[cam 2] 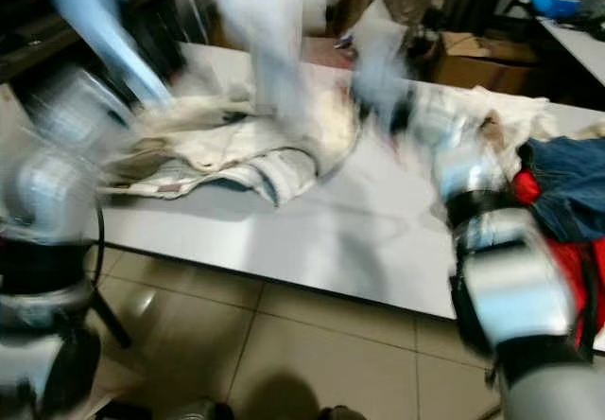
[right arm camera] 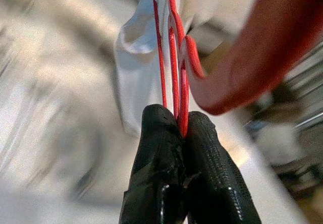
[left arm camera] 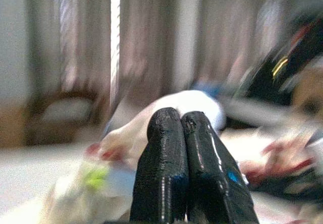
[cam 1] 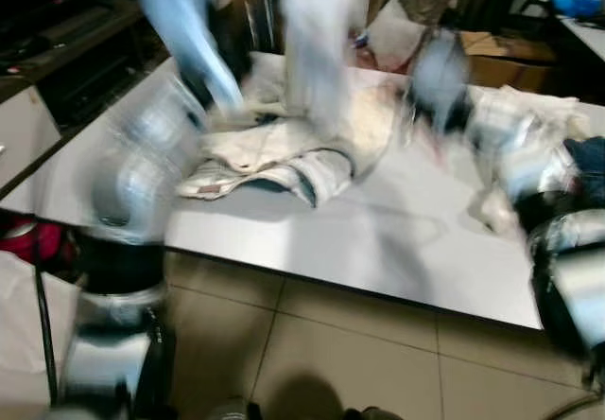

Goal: Hang hanger

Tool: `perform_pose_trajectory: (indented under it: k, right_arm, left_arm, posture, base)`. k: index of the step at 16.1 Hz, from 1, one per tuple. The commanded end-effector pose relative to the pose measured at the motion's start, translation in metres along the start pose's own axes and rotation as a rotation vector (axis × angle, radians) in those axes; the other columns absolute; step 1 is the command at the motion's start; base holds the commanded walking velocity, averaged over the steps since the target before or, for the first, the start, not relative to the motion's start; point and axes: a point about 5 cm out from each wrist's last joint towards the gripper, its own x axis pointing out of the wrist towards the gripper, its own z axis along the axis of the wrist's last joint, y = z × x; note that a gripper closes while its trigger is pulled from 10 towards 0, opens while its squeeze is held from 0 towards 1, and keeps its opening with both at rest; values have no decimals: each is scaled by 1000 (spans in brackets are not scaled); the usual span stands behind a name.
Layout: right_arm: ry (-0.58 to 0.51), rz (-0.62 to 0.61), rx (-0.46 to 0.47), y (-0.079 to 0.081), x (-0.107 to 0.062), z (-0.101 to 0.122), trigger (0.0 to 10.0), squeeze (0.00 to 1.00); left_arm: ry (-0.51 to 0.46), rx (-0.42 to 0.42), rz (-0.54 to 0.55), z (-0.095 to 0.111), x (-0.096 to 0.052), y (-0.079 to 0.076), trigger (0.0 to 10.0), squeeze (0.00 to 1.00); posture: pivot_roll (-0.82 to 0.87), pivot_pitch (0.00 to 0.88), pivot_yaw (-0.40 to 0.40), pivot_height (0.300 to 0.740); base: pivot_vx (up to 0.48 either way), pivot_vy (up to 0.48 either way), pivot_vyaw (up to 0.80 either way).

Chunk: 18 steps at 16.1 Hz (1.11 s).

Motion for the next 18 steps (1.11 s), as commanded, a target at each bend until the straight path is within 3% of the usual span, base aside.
perform_pose_trajectory:
  k: [1,2,3,4,6,9,12,14,15,16,18]
  right_arm:
    - [-12,19,-53,-2,-4,0,10000,0]
    - [9,65,-60,7,-7,-12,10000,0]
    - [33,153,-68,22,-15,-29,10000,0]
    - [27,226,-82,31,-26,-37,10000,0]
    - [0,280,-115,33,-38,-38,10000,0]
    - [-20,385,-215,31,-64,-31,10000,0]
    - [-44,451,-244,27,-87,-17,10000,0]
    - [-142,412,-170,19,-103,3,10000,0]
    - [-195,354,-108,15,-107,12,10000,0]
    - [-215,315,-74,14,-108,15,10000,0]
    - [-266,187,66,16,-110,22,10000,0]
  left_arm:
    - [92,41,57,-24,1,1,10000,0]
    - [151,48,104,-40,-1,5,10000,0]
    - [238,54,205,-62,-7,17,10000,0]
    - [265,65,296,-72,-11,31,10000,0]
    - [252,97,392,-71,-10,50,10000,0]
    - [177,139,585,-54,-3,87,10000,0]
    - [235,202,621,-61,-4,102,10000,0]
    - [436,221,538,-104,-20,100,10000,0]
    - [490,179,434,-120,-28,94,10000,349]
    - [509,180,383,-126,-31,92,10000,1000]
    - [456,122,325,-125,-40,94,10000,1000]
  posture:
    - [-26,0,-14,740]
    - [-32,0,-4,740]
    - [-38,0,5,740]
    - [-43,0,11,740]
    - [-49,0,18,740]
    - [-59,0,30,740]
    - [-62,0,40,740]
    - [-69,0,56,740]
    - [-74,0,64,740]
    - [-74,0,64,740]
    - [-78,0,69,740]
  base:
    - [0,0,0]
    - [0,0,0]
    - [0,0,0]
    - [0,0,0]
    - [0,0,0]
    - [0,0,0]
    - [0,0,0]
    - [0,0,0]
    - [0,0,0]
    - [0,0,0]
    - [0,0,0]
